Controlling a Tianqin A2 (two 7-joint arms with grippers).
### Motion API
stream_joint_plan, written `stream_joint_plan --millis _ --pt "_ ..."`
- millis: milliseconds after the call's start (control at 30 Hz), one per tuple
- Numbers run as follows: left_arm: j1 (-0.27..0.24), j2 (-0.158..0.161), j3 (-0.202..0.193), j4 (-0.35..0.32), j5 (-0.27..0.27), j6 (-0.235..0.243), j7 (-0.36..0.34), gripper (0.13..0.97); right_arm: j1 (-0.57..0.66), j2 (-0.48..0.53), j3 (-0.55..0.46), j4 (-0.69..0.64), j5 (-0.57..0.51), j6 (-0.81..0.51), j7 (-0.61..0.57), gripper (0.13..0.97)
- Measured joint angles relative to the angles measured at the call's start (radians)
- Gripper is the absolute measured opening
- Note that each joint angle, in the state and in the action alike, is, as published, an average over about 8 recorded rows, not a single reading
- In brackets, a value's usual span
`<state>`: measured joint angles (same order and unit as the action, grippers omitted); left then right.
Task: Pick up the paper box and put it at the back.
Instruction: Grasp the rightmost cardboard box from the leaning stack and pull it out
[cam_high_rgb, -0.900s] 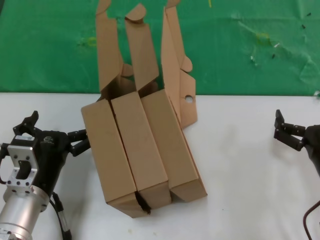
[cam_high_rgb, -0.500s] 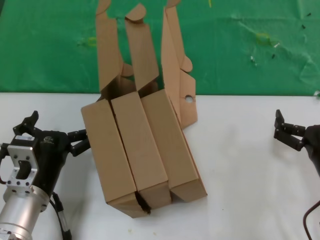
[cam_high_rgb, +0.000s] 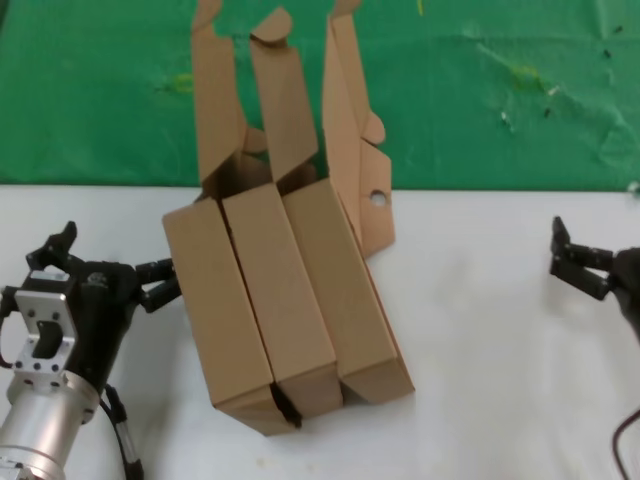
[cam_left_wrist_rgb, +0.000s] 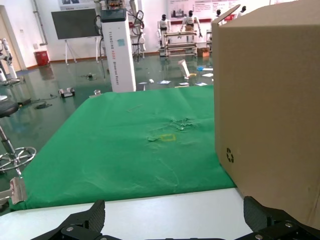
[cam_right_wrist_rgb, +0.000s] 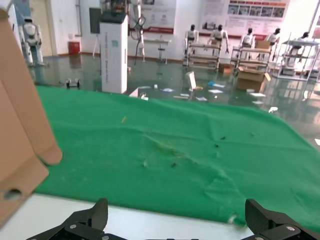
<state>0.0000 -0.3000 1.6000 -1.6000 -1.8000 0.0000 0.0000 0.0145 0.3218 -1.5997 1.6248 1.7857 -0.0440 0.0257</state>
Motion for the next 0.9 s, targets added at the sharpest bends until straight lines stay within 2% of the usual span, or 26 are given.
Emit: stream_joint_plan --millis 300,567,900 --pt "0.000 0.000 0.000 0.000 0.000 0.000 0.000 0.945 -0.032 0.028 0.035 0.050 0.041 -0.102 -0.009 0.966" --pt "0.000 0.000 0.000 0.000 0.000 0.000 -0.001 0.925 -0.054 0.057 0.093 0.049 0.112 -0.264 -0.062 0.966" --pt "0.000 0.000 0.000 0.000 0.000 0.000 0.000 0.789 -0.085 0.128 0.149 0.052 0.184 -0.472 -0.153 0.966"
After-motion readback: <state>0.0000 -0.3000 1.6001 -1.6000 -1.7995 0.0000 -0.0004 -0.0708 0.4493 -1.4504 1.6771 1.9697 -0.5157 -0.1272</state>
